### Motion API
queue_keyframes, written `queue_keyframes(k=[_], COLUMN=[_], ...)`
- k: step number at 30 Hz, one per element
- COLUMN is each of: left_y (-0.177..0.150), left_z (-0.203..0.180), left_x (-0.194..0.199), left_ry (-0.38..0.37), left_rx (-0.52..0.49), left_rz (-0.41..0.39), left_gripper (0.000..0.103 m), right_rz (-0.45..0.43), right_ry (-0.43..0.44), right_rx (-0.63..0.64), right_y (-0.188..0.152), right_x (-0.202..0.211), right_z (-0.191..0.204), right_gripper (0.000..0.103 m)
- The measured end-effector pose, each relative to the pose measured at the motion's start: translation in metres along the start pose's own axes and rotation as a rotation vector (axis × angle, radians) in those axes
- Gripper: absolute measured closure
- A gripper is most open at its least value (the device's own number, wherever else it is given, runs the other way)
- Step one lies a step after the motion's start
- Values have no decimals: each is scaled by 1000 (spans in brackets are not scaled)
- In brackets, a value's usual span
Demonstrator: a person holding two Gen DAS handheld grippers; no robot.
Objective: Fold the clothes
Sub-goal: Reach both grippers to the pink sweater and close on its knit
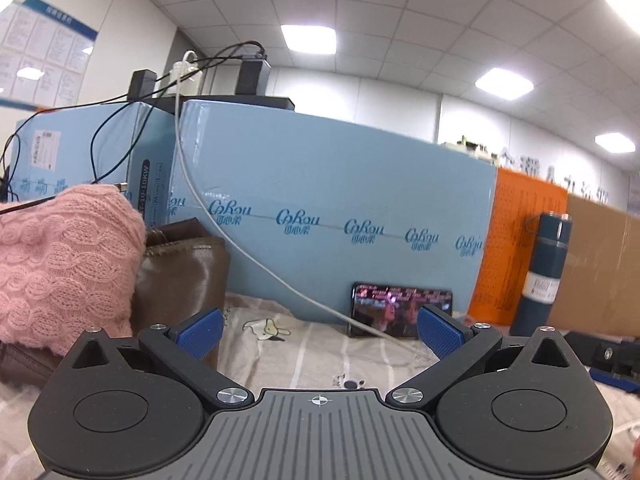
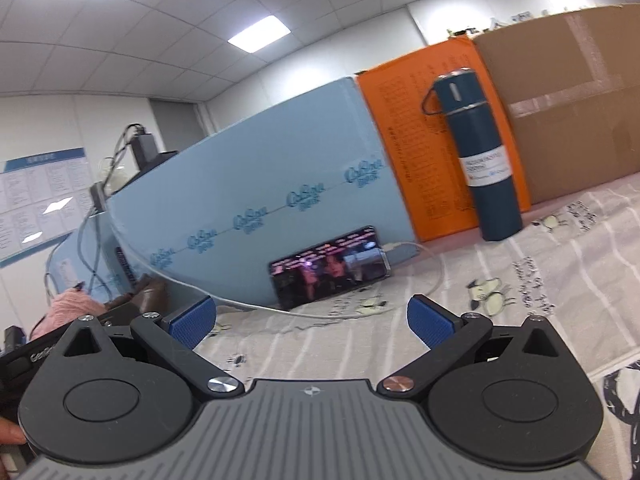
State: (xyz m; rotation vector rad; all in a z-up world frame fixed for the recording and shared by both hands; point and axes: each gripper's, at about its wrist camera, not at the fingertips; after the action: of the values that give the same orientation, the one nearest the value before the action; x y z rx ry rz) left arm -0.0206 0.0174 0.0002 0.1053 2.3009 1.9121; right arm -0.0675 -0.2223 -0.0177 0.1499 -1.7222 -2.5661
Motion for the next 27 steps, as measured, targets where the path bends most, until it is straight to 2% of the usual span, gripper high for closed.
queue_keyframes(k=[3,5,7,9,14,16,18,20,24,27], left_y=[13,21,31,42,69,72,69,61,46,40], left_z=[14,23,44,76,184,228,264,290,317,324], left_x=[13,21,30,39,56,54,45,33,-1,-12], left_ry=[0,0,3,48,180,209,212,182,122,67], left_rx=[15,25,50,101,351,481,634,768,917,998], left_rz=[-31,-51,-54,-65,-107,-102,-92,-77,-36,-63], left_gripper=[0,0,0,0,0,1,8,12,14,17], right_rz=[-6,21,63,104,152,165,193,232,288,317], right_ry=[46,105,172,227,364,409,439,442,401,350], right_rx=[49,30,-3,-9,49,66,69,64,59,57], right_y=[7,15,23,28,25,15,0,-17,-47,-66], right_x=[6,9,7,0,-33,-52,-76,-99,-141,-163], right_z=[25,45,66,90,163,188,212,230,251,252], right_gripper=[0,0,0,0,0,0,0,0,0,0])
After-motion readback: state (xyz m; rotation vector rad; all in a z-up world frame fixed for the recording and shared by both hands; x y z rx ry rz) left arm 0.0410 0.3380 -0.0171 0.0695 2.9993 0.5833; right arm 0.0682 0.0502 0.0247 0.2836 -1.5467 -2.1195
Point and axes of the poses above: each gripper's, at about its wrist camera, not at the fingertips, and x roughly against the way its jaws point, z to its left, y to its top, and after that the axes turned 13 degrees about -z, right-handed
